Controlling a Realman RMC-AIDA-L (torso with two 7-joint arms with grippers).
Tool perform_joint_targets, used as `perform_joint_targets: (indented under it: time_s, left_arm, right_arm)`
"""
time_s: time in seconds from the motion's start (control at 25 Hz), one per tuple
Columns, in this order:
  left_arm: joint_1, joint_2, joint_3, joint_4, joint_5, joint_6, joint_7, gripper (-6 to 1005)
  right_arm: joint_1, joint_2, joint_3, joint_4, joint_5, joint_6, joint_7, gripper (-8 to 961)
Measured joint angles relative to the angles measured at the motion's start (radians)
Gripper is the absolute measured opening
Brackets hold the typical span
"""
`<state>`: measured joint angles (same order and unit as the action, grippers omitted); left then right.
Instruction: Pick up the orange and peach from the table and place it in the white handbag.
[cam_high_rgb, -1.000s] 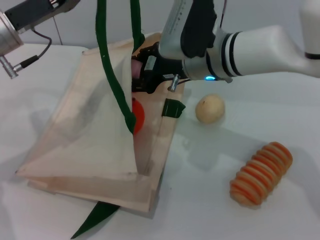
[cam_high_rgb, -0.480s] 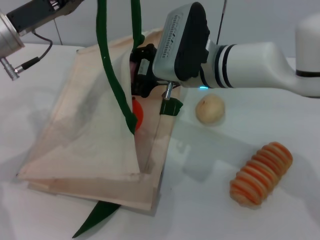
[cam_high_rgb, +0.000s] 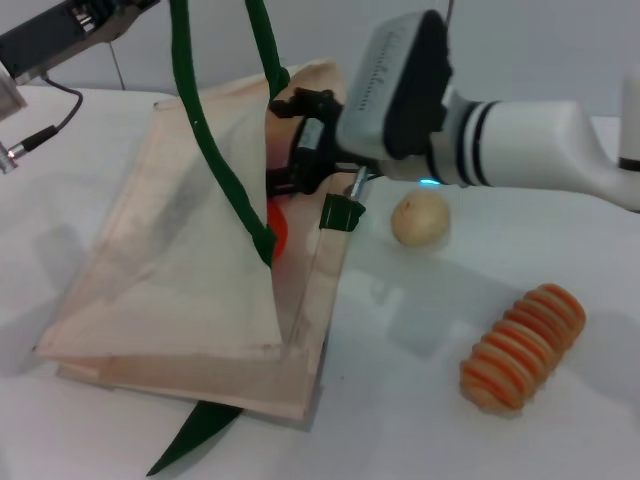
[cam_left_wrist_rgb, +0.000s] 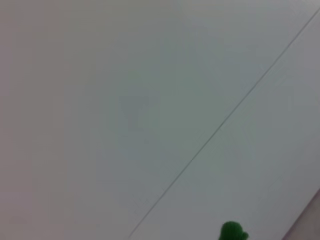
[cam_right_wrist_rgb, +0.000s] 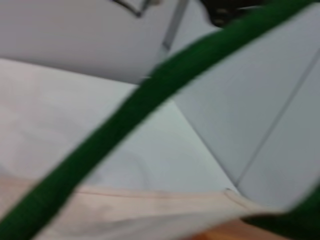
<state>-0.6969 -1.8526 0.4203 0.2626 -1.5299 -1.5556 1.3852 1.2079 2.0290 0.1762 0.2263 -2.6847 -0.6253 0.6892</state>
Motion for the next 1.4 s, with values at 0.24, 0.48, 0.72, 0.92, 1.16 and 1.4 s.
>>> perform_joint_targets:
  time_s: [0.24, 0.48, 0.72, 0.92, 1.16, 1.4]
  left_arm:
    - [0.031, 0.011, -0.003, 0.005, -0.009, 0.001, -0.001, 151]
    - [0.035, 0.009, -0.019, 0.001, -0.013, 0.045, 0.011, 153]
    - [0.045, 0.002, -0.022, -0.002, -0.022, 0.103, 0.032, 212]
    - [0.045, -0.005, -0.024, -0.003, -0.019, 0.151, 0.067, 357]
    - [0.056, -0.067, -0.104, -0.004, -0.024, 0.234, 0.284, 596]
    - [0.068, -0.161, -0.251, -0.015, -0.043, 0.297, 0.703, 828]
  right_arm:
    - [-0.083, -0.006, 0.07, -0.133, 0.001, -0.165, 0.068, 884]
    - [-0.163, -0.005, 0.143, -0.367, 0.001, -0.39, 0.206, 893]
    - [-0.222, -0.006, 0.266, -0.473, 0.03, -0.483, 0.217, 893]
    - [-0.282, -0.005, 0.275, -0.486, 0.163, -0.525, 0.182, 893]
    - [-0.407, 0.003, 0.277, -0.42, 0.488, -0.558, 0.0, 893]
    - [-0.478, 0.004, 0.277, -0.338, 0.729, -0.542, -0.172, 893]
